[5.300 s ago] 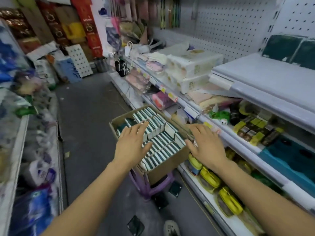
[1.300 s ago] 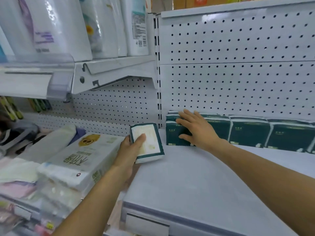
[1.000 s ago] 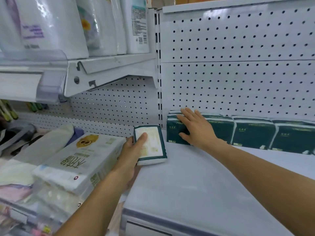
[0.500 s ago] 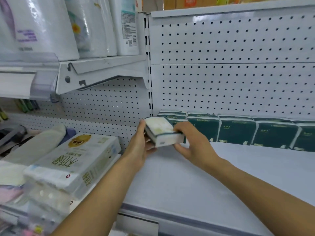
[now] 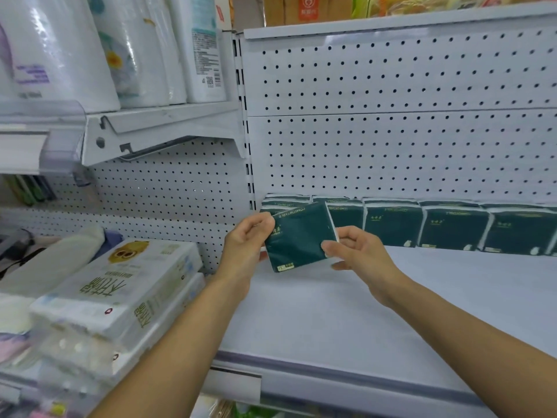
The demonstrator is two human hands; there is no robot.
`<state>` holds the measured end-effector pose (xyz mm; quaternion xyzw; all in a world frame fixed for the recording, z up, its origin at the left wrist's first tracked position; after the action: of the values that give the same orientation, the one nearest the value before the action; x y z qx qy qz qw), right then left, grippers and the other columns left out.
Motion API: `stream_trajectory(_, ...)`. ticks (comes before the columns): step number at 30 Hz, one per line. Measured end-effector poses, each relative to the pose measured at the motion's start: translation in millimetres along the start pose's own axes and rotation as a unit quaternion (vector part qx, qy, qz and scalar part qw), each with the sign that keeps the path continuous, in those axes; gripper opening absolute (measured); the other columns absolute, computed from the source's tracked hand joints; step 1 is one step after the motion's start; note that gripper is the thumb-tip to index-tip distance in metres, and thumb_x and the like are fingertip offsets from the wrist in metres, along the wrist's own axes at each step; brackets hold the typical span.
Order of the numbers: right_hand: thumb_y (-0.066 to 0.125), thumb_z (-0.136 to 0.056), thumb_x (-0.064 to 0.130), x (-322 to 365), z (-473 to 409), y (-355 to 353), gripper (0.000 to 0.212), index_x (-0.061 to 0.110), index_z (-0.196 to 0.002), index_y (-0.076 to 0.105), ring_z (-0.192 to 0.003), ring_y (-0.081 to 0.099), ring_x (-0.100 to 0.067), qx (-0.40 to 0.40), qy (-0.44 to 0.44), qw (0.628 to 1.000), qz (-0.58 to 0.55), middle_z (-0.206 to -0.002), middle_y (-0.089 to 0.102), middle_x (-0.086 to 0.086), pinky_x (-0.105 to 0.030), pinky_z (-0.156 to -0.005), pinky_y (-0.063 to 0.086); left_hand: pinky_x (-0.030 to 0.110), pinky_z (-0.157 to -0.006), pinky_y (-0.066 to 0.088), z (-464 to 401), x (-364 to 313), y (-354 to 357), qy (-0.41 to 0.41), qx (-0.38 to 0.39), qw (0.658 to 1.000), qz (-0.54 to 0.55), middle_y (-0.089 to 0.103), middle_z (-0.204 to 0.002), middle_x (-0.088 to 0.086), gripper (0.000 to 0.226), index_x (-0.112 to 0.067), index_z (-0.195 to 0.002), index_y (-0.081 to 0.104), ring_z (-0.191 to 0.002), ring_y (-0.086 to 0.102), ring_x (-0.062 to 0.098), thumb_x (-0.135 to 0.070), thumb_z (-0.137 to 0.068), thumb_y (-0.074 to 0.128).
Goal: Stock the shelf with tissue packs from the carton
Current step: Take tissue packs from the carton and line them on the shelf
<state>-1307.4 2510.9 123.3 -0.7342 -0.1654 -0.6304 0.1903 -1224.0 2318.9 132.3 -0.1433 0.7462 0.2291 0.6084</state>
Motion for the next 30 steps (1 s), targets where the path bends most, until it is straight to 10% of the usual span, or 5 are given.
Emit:
stream_trajectory(7,0.08,-0.079,0.022,-16.8,10.7,-42.0,0.019,0.019,-0.093,0.068,-0.084,0.067,-0.014,-0.029,-0.026,0.986,0.164,-0.087,0.074,0.009,-0.025,-0.079,0.053,0.036,-0.093,0.052,-1.5,33.6,29.9,0.012,0.081,0.98,-0.184,0.067,-0.121,-0.003,0.023,-0.029,-0.116,0.064,-0.109,0.062,0.011,-0.033,-0.094,0.066)
stream_trajectory(15,0.078,-0.08,0.024,-23.8,-22.5,-79.9,0.028,0.031,-0.068,0.054,-0.064,0.041,-0.013,-0.136,-0.061,0.961,0.232,-0.076,0.048,-0.001,-0.013,-0.057,0.036,0.042,-0.121,0.017,-64.2,24.2,17.3,0.114,-0.013,0.897,-0.426,0.0,-0.164,-0.007,0.108,-0.031,-0.157,0.007,-0.15,0.002,0.018,-0.034,-0.079,0.081)
stream_trajectory(30,0.068,-0.087,0.038,-31.4,-50.9,-70.4,0.03,0.023,-0.098,0.045,-0.079,0.059,-0.017,-0.255,-0.016,0.904,0.344,-0.084,0.06,0.004,-0.036,-0.068,0.049,0.027,-0.092,0.037,-89.4,47.4,13.8,0.115,-0.039,0.925,-0.36,0.024,-0.153,0.001,0.097,-0.027,-0.154,0.016,-0.132,0.043,0.018,-0.013,-0.081,0.079)
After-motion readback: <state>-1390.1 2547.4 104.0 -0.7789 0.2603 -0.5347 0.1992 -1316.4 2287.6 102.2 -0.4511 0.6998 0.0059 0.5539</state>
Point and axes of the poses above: each hand's wrist, its own z-axis away from the middle knuckle, its own y-axis out of the palm, x = y × z, the point moved 8 cm from there along -z, towards the middle knuckle
